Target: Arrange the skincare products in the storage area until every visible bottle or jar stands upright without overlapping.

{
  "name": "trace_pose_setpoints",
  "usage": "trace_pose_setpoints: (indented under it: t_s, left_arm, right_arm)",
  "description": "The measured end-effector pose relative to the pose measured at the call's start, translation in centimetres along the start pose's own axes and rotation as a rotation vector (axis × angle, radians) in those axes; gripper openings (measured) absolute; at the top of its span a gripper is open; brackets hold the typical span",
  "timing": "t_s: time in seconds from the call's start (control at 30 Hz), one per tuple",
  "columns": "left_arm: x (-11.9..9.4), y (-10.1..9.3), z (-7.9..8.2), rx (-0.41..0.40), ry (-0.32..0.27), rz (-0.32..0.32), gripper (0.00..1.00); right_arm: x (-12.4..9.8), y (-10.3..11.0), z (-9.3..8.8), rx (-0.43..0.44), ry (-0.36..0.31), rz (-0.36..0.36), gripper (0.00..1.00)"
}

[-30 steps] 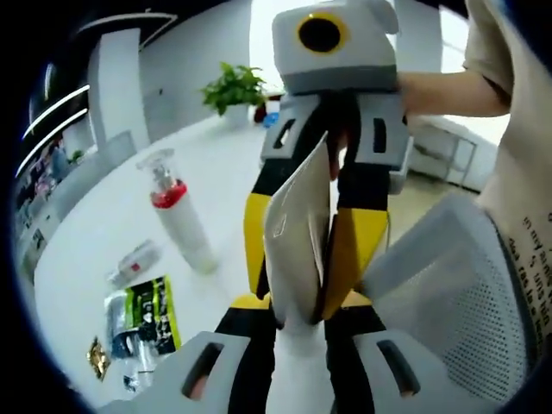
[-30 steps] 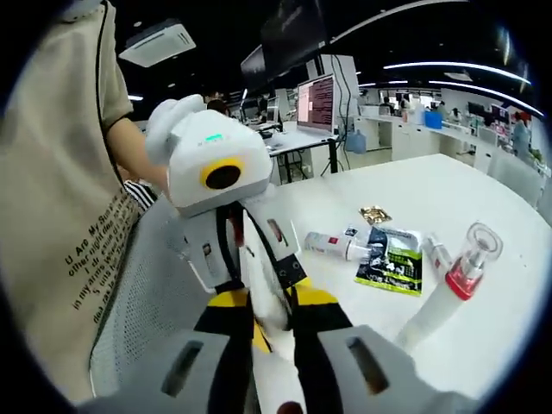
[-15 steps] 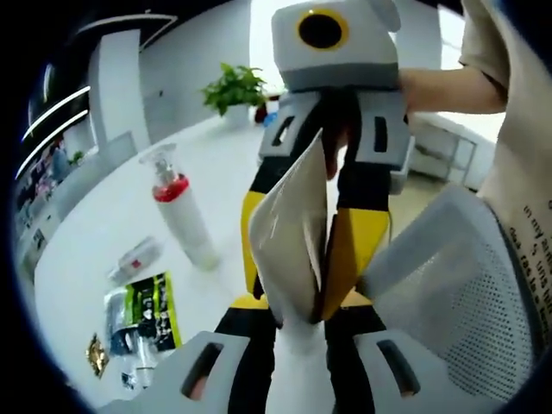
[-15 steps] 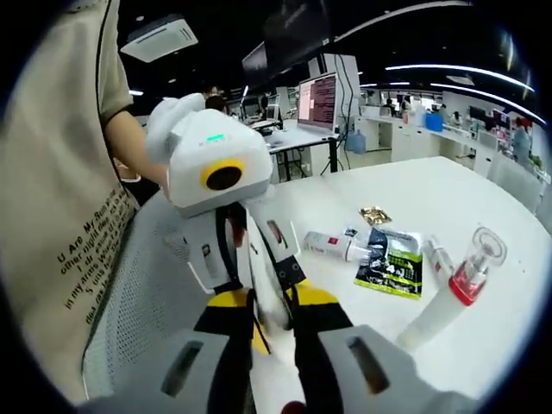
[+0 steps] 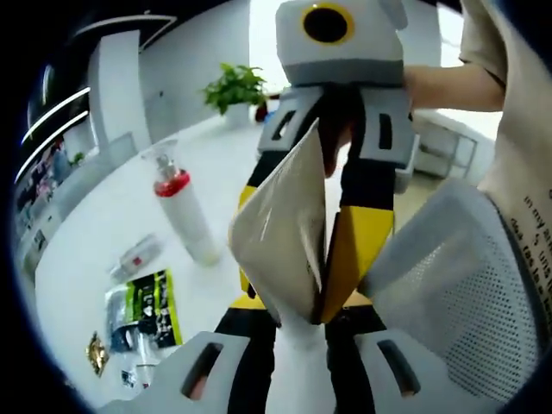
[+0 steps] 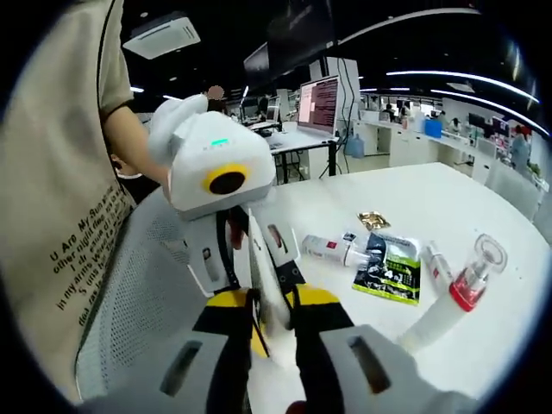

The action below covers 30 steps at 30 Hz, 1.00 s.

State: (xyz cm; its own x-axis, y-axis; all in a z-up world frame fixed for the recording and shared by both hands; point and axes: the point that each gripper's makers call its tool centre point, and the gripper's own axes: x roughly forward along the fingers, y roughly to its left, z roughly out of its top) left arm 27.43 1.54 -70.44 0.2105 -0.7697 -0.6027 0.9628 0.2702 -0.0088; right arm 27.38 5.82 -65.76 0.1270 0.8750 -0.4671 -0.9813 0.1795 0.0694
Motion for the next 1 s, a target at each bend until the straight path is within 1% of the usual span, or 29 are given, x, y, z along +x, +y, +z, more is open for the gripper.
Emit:
trace_pose_setpoints:
  t_s: [0.17,0.33,0.47,0.53,0.7,0.9,0.93,1.0]
  left_arm:
    - [0.1,0.0,0.0,-0.002,0.003,-0.004,0.17]
    - [0.1,0.1,0.0,0.008,0.004,-0.001,0.16]
    - [0.3,0.5,0.1,0.009,0.004,0.001,0.16]
    - [0.4,0.8,0.2,0.01,0.003,-0.001,0.16]
    - [0.5,1.2,0.3,0.015,0.001,-0.007,0.16]
    - [0.7,1.7,0.3,0.021,-0.001,-0.018,0.16]
    - [0.7,1.8,0.4,0.022,-0.001,-0.018,0.16]
    - [0.8,1.9,0.4,0.023,-0.002,-0.022,0.16]
  right_arm:
    - [0.0,-0.3,-0.1,0.007,-0.01,-0.015,0.19]
    - [-0.1,-0.9,-0.3,0.004,-0.012,-0.039,0.25]
    - [-0.1,-1.6,-0.3,0.012,-0.016,-0.058,0.28]
    - [-0.2,-2.0,0.0,0.031,-0.038,-0.071,0.3]
    - [-0.8,-3.0,0.6,0.073,-0.089,-0.11,0.36]
    - [-1.3,-3.6,0.4,0.095,-0.093,-0.15,0.41]
    - [-1.4,-3.9,0.5,0.095,-0.102,-0.167,0.42]
    - [-1.7,-4.1,0.6,0.123,-0.127,-0.191,0.45]
